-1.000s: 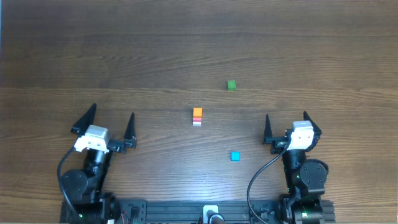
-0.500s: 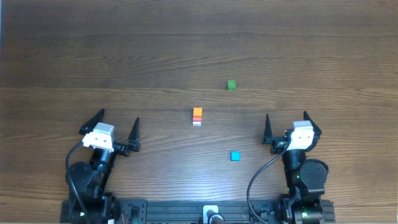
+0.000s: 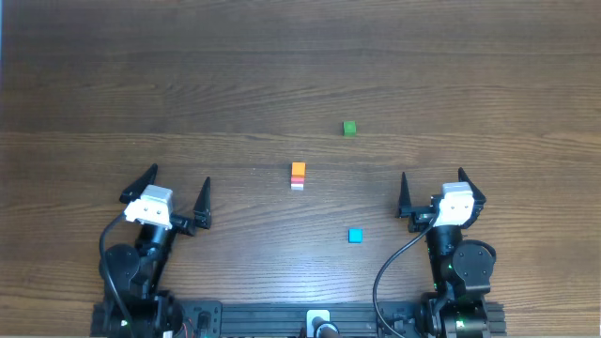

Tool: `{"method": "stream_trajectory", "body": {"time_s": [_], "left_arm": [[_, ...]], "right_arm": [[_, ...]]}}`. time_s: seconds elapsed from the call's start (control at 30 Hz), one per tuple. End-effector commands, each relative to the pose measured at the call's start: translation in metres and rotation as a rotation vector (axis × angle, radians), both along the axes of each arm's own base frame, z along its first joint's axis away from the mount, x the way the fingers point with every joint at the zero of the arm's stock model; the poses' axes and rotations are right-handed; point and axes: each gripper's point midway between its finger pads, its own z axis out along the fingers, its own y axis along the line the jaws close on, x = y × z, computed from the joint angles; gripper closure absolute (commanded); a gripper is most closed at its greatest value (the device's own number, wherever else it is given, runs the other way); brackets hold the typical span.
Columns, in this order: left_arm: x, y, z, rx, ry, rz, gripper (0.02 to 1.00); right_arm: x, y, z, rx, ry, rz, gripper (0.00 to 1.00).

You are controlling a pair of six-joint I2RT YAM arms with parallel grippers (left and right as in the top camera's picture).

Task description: Stack Cubes

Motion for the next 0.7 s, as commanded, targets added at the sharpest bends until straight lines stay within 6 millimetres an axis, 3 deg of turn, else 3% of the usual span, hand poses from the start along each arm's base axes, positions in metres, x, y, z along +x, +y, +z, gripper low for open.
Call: {"method": "stream_trajectory", "body": {"time_s": [0.03,0.1,0.3,0.5,0.7], "left_arm": [[0.000,-0.001,0.000,0.010,-0.007,-0.006,0.020],[0.000,-0.001,0.000,0.010,-0.007,-0.006,0.020],[0.000,-0.001,0.000,0.010,-0.007,-0.006,0.020],[0.000,-0.001,0.000,0.010,-0.007,-0.006,0.020],[0.000,-0.001,0.000,0.010,-0.007,-0.006,0.020]], "right_arm": [[0.000,0.000,0.000,-0.001,-0.008,0.002,0.009],[0.000,0.000,0.008,0.001,-0.042,0.002,0.009],[-0.003,-0.005,0.061,0.012,-0.257,-0.024,0.009],[-0.022,-0.004,0.121,0.168,-0.495,0.009,0.009],[-0.034,-0.003,0.167,0.131,-0.499,0.015,0.007]]}}
